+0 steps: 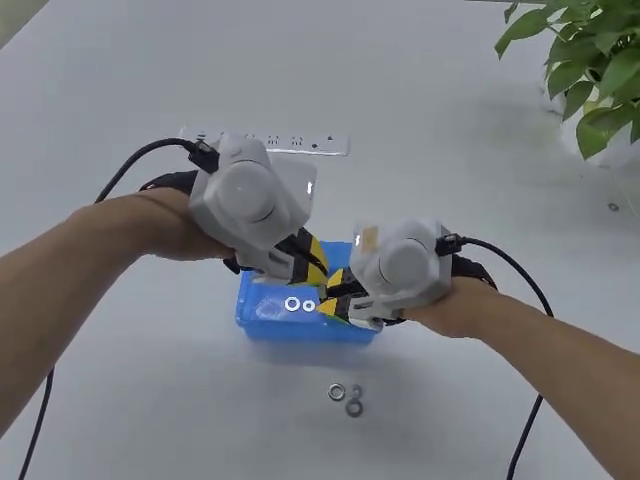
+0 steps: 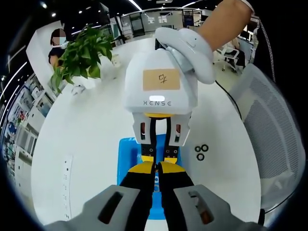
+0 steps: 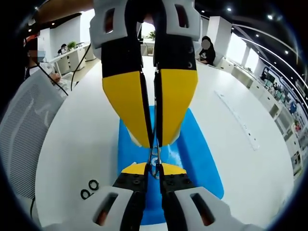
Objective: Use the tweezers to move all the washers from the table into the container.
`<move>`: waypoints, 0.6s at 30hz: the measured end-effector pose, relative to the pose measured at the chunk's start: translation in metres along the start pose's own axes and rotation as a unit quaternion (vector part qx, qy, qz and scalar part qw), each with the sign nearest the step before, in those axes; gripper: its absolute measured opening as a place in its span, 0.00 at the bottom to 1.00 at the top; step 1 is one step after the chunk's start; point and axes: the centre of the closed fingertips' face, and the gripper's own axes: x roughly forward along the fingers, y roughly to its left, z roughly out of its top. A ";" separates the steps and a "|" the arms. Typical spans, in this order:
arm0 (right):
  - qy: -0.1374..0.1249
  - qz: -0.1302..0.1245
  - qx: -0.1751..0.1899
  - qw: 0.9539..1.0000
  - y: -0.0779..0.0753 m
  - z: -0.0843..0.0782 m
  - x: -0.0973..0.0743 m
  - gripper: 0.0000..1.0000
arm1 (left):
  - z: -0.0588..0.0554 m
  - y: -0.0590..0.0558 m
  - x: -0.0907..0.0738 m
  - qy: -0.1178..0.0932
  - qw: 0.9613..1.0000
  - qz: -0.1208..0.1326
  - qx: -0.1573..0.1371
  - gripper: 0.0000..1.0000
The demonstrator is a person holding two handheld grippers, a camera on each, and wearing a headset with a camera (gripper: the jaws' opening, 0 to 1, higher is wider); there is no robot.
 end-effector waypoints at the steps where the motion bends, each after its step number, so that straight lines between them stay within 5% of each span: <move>1: 0.000 0.001 0.000 1.000 0.000 0.000 0.001 0.11 | -0.001 0.000 0.001 0.000 1.000 -0.001 -0.001 0.06; 18: 0.001 0.008 0.001 1.000 -0.002 -0.002 0.006 0.11 | -0.003 0.001 0.003 -0.003 1.000 0.000 -0.009 0.06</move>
